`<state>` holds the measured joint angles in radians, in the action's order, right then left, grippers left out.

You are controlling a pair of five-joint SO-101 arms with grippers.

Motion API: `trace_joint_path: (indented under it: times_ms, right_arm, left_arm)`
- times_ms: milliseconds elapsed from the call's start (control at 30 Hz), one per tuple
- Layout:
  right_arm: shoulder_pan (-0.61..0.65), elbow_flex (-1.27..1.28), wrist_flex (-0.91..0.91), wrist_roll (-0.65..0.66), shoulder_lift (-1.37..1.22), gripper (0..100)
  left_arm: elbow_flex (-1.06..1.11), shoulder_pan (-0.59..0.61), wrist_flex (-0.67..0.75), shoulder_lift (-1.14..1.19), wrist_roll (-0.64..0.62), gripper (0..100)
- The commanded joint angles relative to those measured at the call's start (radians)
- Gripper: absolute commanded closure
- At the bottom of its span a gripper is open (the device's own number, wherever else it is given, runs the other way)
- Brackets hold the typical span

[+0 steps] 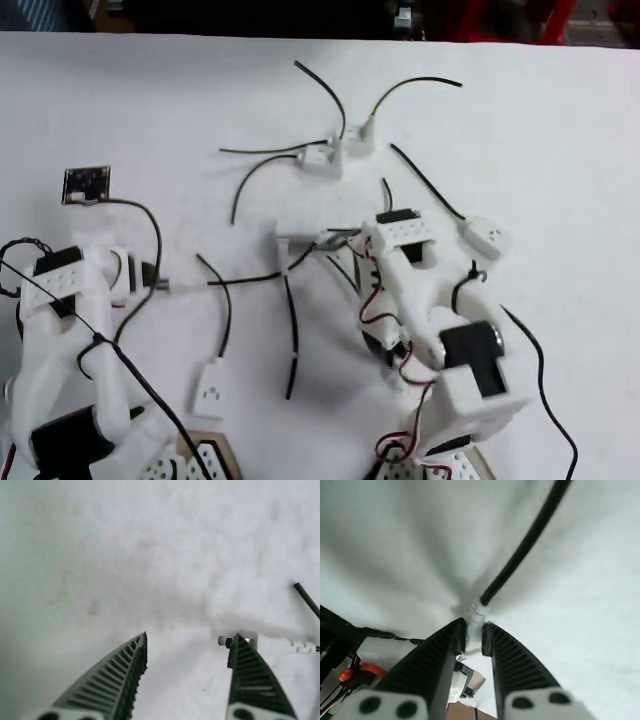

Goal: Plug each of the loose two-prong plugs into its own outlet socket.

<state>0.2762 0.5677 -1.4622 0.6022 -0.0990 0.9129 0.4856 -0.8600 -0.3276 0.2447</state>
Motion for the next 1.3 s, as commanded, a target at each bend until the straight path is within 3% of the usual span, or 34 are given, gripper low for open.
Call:
trace_joint_path:
  times_ms: [0,267,467,800,1267]
  right_arm:
    - [-0.008,-0.049,0.002,-0.009,0.148,98.1]
    - [0.010,0.031,0.004,-0.066,0.243,97.9]
    - [0.007,0.072,0.062,-0.118,0.242,85.7]
    - [0.019,0.089,0.067,-0.222,0.242,86.0]
    - [-0.079,0.089,0.111,-0.199,0.159,86.1]
  left_arm:
    - [-0.005,0.008,0.012,-0.039,-0.002,74]
    - [-0.005,0.008,0.012,-0.039,-0.002,74]
    - [-0.005,0.008,0.012,-0.039,-0.002,74]
    - [-0.005,0.008,0.012,-0.039,-0.002,74]
    - [-0.005,0.008,0.012,-0.039,-0.002,74]
